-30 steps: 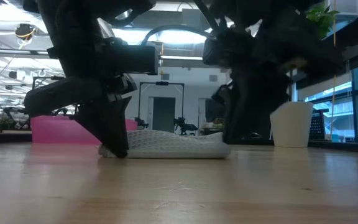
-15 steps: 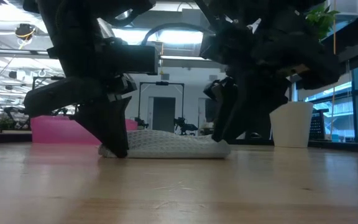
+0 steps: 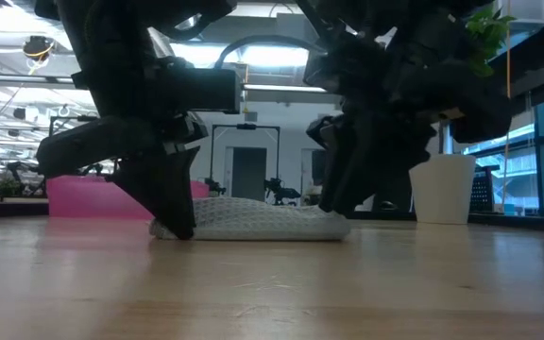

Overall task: Roll microfiber towels into tight, uniform cylinder then place into a basket
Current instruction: Roll the gray towel

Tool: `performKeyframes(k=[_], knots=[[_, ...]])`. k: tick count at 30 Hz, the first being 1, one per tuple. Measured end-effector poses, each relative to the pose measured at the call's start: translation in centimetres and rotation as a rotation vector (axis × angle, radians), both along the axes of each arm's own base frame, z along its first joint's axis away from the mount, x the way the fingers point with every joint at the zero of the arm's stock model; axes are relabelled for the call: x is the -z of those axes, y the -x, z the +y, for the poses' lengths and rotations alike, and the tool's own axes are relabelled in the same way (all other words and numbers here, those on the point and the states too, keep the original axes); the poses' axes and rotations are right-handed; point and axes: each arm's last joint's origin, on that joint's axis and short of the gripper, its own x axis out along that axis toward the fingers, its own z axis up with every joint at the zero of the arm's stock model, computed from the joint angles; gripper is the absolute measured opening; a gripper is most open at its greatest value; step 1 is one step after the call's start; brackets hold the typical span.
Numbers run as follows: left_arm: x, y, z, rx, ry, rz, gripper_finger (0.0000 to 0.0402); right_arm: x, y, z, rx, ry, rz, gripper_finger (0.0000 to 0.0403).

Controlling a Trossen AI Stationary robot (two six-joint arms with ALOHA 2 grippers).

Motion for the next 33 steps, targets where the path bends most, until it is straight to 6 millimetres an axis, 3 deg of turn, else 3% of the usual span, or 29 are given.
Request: performKeyframes(k=[10, 19, 24, 30, 33], knots=[[0.0, 0.0, 0.0, -0.005, 0.002, -0.002, 0.0000, 0.2, -0.2, -0.3, -0.002, 0.127, -0.041, 0.0181], [0.0, 0.0, 0.0, -0.005, 0.002, -0.002, 0.0000, 3.1, -0.5, -0.6, 0.040, 0.213, 0.027, 0.0180], [0.0, 0.0, 0.0, -0.005, 0.002, -0.002, 0.0000, 3.4, -0.5, -0.7, 0.083, 0.242, 0.027, 0.0147], [-0.4, 0.1, 0.0, 0.002, 0.019, -0.009, 0.0000, 3.5, -0.6, -1.0, 0.143, 0.263, 0.023, 0.0028], [-1.0, 0.3, 0.1, 0.008, 0.060, -0.005, 0.0000, 3.5, -0.6, -1.1, 0.128, 0.223, 0.038, 0.0016]])
